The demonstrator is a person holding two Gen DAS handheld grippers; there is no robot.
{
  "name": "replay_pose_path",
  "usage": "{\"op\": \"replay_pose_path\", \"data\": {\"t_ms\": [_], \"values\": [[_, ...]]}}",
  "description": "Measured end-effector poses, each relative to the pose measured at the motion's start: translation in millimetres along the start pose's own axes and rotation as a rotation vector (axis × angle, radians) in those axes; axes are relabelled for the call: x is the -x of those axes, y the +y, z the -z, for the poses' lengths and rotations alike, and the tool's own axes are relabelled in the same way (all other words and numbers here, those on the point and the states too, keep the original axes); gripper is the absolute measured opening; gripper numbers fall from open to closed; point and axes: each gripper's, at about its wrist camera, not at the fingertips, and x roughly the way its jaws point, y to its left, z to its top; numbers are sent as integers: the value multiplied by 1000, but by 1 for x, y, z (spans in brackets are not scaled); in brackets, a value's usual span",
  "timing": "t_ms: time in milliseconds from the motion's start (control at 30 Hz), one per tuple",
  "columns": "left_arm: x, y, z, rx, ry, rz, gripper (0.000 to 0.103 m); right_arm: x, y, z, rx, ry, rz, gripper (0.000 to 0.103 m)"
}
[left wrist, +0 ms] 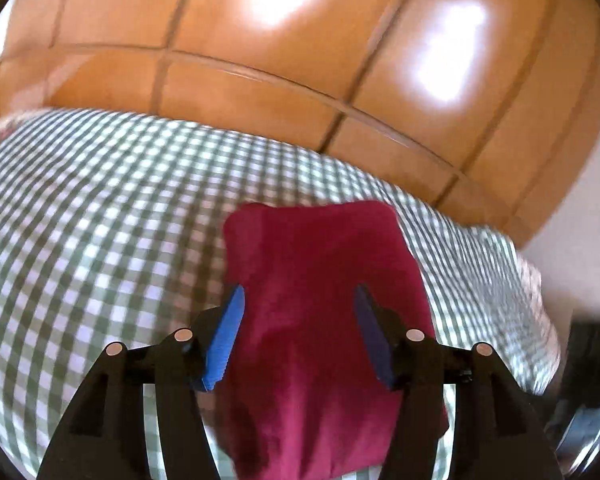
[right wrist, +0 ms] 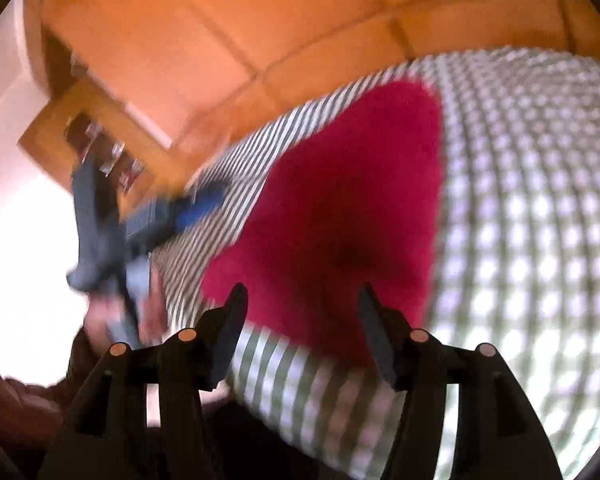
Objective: Fold small clothes
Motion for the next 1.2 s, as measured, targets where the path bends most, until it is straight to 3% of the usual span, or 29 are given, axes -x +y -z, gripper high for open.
{"op": "replay_pose_path", "data": {"t_ms": [167, 267, 333, 500, 600, 633, 700, 800, 933, 1200], "values": [[-23, -14, 16, -76, 53, -17, 56, -29, 10, -56, 29, -31, 82, 55], [-35, -8, 20, -105, 78, -70, 56, -70, 13, -92, 28, 10, 87, 55], [-40, -2, 28, -119, 101, -92, 51, -108, 9, -108, 27, 63, 147, 55], [-42, 10, 41, -150, 98, -140, 49, -185, -31, -105, 48, 157, 309, 48], [-34, 13, 42, -124, 93, -152, 49, -180, -40, -106, 24, 114, 268, 49], [-31, 12, 41, -123, 90, -169, 56, -174, -39, -104, 30, 105, 268, 50], [-25, 13, 41, -110, 79, -198, 64, -158, -33, -99, 52, 72, 271, 63], [-17, 16, 41, -87, 73, -209, 64, -134, -19, -92, 56, 12, 251, 75], [-11, 18, 42, -79, 66, -217, 64, -105, 0, -84, 62, -32, 230, 75], [-2, 14, 49, -86, 60, -219, 64, -58, 15, -33, 85, -57, 217, 75]]}}
